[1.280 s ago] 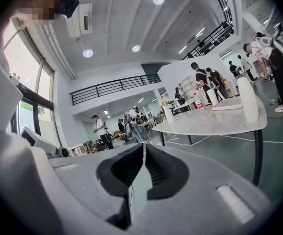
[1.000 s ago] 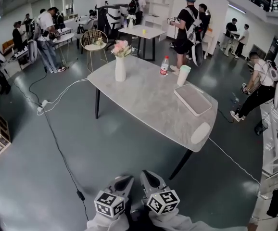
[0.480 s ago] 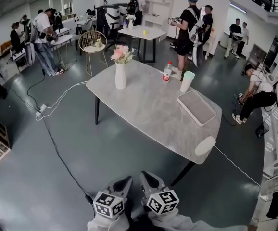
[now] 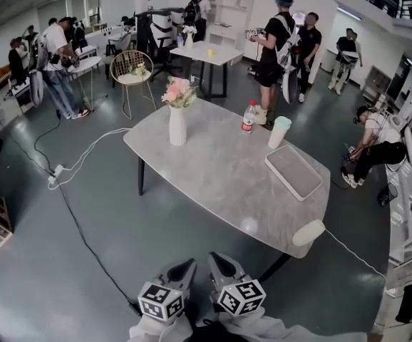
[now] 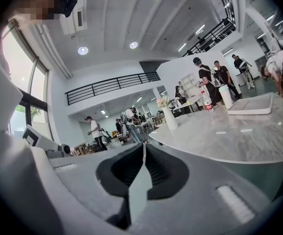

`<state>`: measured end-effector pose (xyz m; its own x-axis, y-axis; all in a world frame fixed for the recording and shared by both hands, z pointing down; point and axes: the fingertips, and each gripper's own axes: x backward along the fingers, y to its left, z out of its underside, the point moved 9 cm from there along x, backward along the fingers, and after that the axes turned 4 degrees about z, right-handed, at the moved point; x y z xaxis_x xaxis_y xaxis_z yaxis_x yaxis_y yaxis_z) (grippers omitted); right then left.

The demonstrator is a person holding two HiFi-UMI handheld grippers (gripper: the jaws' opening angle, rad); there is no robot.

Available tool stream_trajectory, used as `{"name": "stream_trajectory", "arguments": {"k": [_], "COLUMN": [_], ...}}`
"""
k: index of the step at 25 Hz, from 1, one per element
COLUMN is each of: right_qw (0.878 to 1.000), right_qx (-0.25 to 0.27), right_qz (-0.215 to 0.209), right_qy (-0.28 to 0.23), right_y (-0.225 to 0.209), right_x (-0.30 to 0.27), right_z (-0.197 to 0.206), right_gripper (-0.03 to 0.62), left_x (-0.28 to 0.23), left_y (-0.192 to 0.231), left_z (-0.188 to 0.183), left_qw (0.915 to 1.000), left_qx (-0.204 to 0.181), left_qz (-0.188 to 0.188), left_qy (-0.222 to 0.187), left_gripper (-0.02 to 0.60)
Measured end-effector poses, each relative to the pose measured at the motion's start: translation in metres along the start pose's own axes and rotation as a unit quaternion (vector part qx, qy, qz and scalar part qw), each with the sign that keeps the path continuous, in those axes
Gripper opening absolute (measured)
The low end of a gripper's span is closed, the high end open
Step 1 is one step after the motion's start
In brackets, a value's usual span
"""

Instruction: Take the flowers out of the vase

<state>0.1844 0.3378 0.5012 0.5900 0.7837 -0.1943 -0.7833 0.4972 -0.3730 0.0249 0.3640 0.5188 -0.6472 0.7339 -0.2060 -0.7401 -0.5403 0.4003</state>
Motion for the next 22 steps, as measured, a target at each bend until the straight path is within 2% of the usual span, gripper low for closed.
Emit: {"name": "stream_trajectory", "arguments": {"k": [8, 22], "right_qw": [1.0, 1.0], "right_qx": [-0.003, -0.004], "right_qz": [0.004, 0.025], "right_qy": [-0.003, -0.019], "right_y": [0.0, 0.003], "right_x": [-0.053, -0.12], "right_z": [-0.021, -0.023], "right_gripper": [0.014, 0.014], "left_x": [-0.018, -0.04], "left_y": [0.045, 0.111], "left_z": [-0.035, -0.059], "left_qw": [1.0, 0.9992], "left_qx": [-0.004, -0.019], "left_qz": [0.006, 0.036], "left_qy": [0.001, 0.004], "left_gripper": [0.003, 0.003]}}
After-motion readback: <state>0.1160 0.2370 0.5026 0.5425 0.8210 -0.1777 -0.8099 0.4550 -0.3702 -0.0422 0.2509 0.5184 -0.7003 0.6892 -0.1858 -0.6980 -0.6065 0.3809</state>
